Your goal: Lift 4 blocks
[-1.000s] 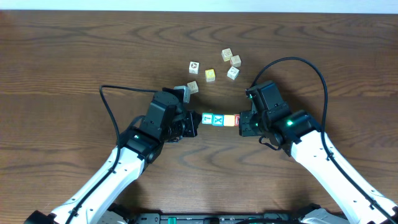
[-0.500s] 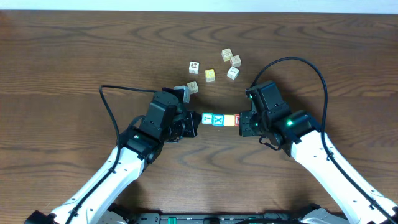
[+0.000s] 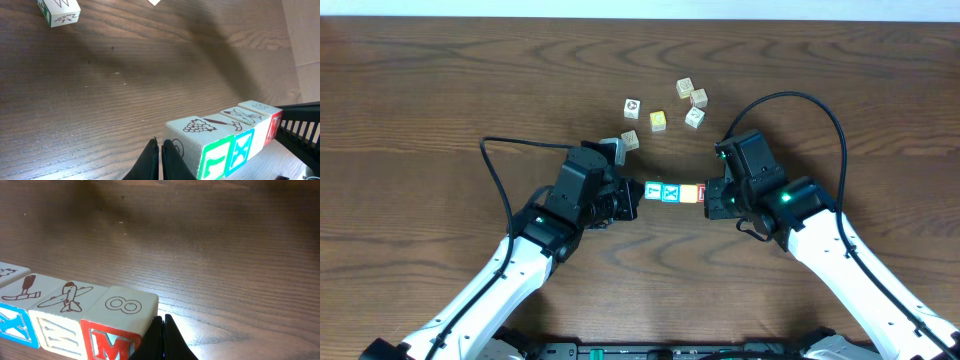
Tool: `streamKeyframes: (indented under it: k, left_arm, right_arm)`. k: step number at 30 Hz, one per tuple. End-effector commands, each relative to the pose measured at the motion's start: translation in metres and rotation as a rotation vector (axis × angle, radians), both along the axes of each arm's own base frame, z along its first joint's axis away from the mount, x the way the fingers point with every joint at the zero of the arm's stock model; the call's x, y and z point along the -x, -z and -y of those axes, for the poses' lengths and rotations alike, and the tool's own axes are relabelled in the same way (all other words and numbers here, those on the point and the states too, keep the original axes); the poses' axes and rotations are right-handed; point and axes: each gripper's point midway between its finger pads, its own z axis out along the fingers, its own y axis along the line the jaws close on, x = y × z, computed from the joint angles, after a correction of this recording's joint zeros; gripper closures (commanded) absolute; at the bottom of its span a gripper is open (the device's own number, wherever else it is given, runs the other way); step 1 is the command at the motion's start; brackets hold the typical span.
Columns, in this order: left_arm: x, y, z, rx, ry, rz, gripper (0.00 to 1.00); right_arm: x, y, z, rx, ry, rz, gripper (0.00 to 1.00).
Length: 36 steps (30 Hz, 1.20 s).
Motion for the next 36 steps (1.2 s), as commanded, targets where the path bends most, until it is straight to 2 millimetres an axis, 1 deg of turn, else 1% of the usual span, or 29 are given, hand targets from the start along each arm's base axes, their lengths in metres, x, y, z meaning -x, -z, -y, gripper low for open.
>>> streamKeyframes:
  k: [1,17,22,36]
  left_arm:
    - [0.022,-0.048,0.044,0.165,0.206,0.035,0.93]
    - [0.022,-0.048,0.043,0.163,0.206,0.033,0.93]
    - [0.023,-0.042,0.042,0.149,0.201,0.020,0.92]
    - [0.023,-0.028,0.036,0.100,0.181,-0.007,0.93]
  right_arm:
    - [0.029,-0.030,-0.068,-0.258,-0.224,-0.054,0.99]
    - [0.029,-0.030,-0.068,-0.261,-0.214,-0.059,0.99]
    - [0.027,-0.029,-0.067,-0.251,-0.208,-0.052,0.99]
    - [0.025,-0.010,-0.067,-0.218,-0.197,-0.099,0.99]
